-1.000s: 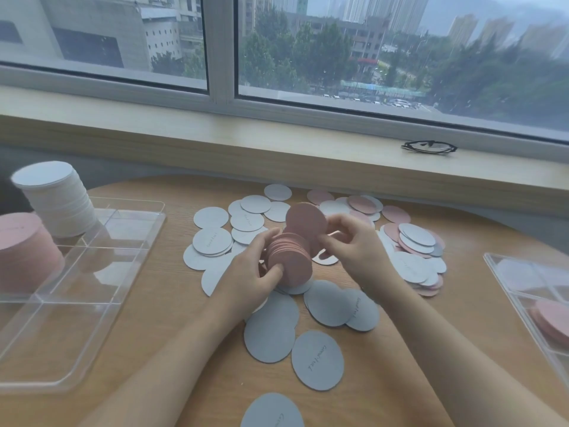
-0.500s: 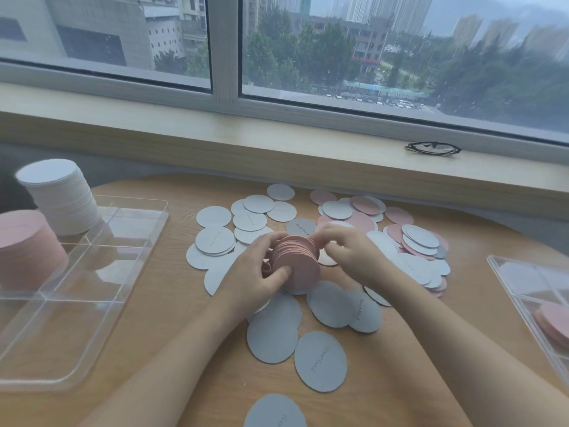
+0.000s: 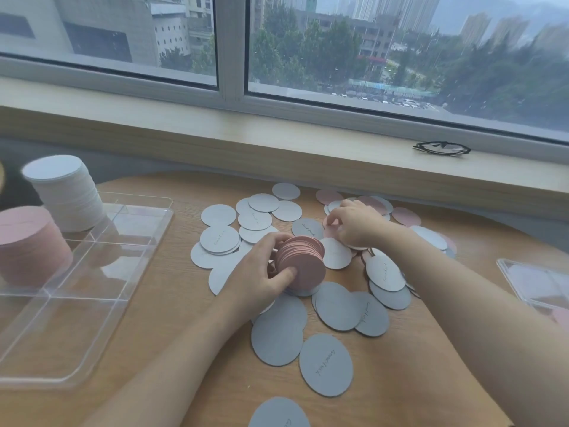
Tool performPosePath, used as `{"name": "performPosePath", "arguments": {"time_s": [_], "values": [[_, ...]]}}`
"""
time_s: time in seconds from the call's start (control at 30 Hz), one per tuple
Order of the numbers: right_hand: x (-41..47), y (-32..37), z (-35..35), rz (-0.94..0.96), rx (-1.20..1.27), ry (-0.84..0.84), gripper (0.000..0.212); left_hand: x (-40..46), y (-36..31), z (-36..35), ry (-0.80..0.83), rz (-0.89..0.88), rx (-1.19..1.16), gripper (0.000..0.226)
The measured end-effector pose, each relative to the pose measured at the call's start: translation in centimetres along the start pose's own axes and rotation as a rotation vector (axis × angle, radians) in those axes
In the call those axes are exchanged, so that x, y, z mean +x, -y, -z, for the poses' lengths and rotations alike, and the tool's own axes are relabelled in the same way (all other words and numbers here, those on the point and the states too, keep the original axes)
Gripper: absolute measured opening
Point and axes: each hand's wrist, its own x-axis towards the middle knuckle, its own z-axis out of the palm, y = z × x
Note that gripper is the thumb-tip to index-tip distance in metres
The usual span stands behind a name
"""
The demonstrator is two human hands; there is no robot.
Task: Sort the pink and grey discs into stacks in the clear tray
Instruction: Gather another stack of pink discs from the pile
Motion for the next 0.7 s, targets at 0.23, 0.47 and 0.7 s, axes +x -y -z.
{"name": "performPosePath", "arguments": {"time_s": [0.23,0.47,0.7], "values": [[-1.7,-0.6,1.1,-0.013,0.199,-0.016,0.014,0.0,-0.3,0.1,0.007,0.001,-0.008,0.045],[-5.5,-0.7,2.4,-0.005,0.534,-0.176,0.014,-0.1,-0.4,0.1,0.012,0.002,-0.032,0.041],[-9.1,0.4,1.8,-0.019,0.731,-0.384,0.009,-0.1,-0.5,0.2,0.024,-0.017,-0.048,0.041]]}}
